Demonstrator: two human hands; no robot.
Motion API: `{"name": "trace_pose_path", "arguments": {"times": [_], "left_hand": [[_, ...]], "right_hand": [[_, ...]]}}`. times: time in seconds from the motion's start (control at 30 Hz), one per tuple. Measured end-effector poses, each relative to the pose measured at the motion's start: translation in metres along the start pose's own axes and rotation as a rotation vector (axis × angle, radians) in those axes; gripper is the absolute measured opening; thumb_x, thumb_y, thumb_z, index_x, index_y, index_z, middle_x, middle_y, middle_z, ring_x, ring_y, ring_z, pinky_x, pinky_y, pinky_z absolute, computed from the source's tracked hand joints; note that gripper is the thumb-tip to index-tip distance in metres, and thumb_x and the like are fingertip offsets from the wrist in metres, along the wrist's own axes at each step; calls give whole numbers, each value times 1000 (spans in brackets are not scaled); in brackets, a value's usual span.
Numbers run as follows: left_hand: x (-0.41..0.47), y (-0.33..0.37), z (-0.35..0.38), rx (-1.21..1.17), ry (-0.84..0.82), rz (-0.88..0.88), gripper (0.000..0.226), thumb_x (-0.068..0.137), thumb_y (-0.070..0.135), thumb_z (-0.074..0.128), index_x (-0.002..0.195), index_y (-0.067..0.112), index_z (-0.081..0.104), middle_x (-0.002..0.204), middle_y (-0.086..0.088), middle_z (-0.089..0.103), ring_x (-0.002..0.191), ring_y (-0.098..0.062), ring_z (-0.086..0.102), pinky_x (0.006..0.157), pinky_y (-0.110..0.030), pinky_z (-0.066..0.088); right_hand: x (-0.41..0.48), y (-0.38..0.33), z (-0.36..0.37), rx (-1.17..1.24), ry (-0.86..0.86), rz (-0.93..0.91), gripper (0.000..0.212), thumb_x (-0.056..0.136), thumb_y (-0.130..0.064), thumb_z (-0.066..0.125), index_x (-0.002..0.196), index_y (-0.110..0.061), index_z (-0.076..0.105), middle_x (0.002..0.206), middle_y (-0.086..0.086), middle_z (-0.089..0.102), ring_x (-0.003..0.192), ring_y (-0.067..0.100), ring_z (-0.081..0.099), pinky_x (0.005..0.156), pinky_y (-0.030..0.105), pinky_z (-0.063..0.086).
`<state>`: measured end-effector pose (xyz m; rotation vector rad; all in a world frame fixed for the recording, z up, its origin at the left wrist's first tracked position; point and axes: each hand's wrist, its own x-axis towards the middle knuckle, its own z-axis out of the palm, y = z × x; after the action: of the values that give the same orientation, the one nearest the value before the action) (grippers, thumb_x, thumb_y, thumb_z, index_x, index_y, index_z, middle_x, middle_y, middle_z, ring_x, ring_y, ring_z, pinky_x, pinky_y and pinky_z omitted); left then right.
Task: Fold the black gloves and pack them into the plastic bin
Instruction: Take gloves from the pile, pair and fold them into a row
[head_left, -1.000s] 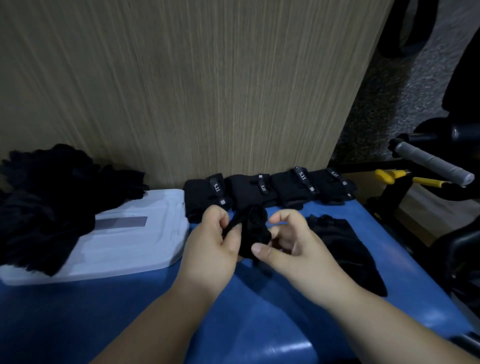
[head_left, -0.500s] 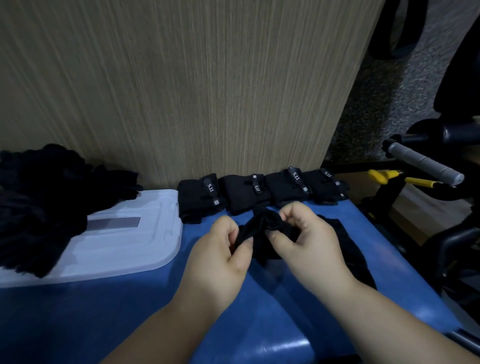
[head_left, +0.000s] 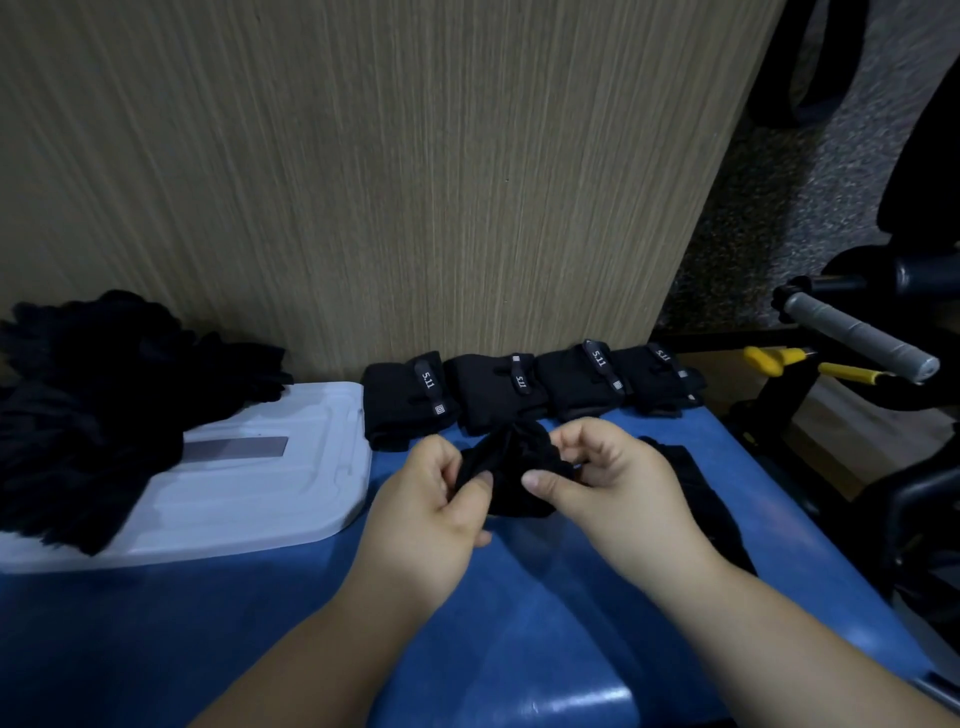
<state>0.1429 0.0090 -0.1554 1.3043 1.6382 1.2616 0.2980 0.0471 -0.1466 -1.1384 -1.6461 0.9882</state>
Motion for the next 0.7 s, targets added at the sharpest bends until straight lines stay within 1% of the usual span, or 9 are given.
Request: {"name": "trace_pose_path", "arguments": {"times": [0.07,0.13,0.2,0.3,0.37,0.5,0.57,0.63,0.7], "left_hand": [[-2,-1,0,32,-3,33,31,91,20,58,72,15,35,48,14,42,57,-11,64,72,-37,58],[-2,-3,-1,53,-4,63,31,90,22,58,70,20,34,50,13,41,72,-28,68,65,-37,50],[0,-6,-2,67,-13,76,30,88,23,60,70,23,35,53,10,37,76,-38,64,61,-36,44],[1,-9,-4,36,-63,92,31,81,35,64,68,26,37,56,6,39,59,-22,47,70,-46,52],[-1,-9,-6,-22,-136,57,34,79,41,68,70,24,40,63,1,48,65,-19,48,70,-43,50],[0,-4,-9,-394,-205,-157,52,69,69,67,71,19,51,82,-5,65,87,-26,67,91,-46,53],[4,-1,-9,-604,-206,-281,44,79,56,57,88,13,60,90,-7,72,88,-24,71,88,-44,55],[7,-2,-11,-644,-264,-366,49,84,45,56,111,4,62,102,-12,73,94,-24,71,84,-39,56],[6,-4,-11,-656,-328,-403,50,85,38,59,118,1,62,109,-16,71,100,-26,69,83,-37,56]], "right_hand": [[1,5,0,-149,77,-38,27,75,-12,79,69,-26,56,65,-13,61,50,1,47,54,18,42],[2,9,-1,-268,137,-57,26,75,-15,76,69,-24,52,63,-3,58,50,5,45,51,24,40],[3,10,-2,-316,168,-76,25,76,-12,69,70,-25,48,66,-3,54,54,7,44,54,20,36],[3,7,1,-384,150,-151,27,77,-10,63,73,-26,42,67,-7,47,61,5,43,56,13,33],[2,6,5,-407,117,-193,28,80,-7,60,74,-26,40,67,-10,43,65,2,45,58,11,34],[1,1,8,-296,50,-196,30,83,1,55,78,-24,39,61,-10,41,56,5,40,52,12,32],[-1,-2,8,-185,-15,-175,30,85,5,53,79,-22,40,56,-8,41,49,5,35,47,15,30],[-4,-5,7,-126,-83,-171,31,87,6,52,81,-23,41,56,-9,43,51,5,35,48,18,32],[-7,-6,8,-104,-149,-171,29,88,4,53,86,-24,43,64,-12,50,57,5,42,54,19,38]]}}
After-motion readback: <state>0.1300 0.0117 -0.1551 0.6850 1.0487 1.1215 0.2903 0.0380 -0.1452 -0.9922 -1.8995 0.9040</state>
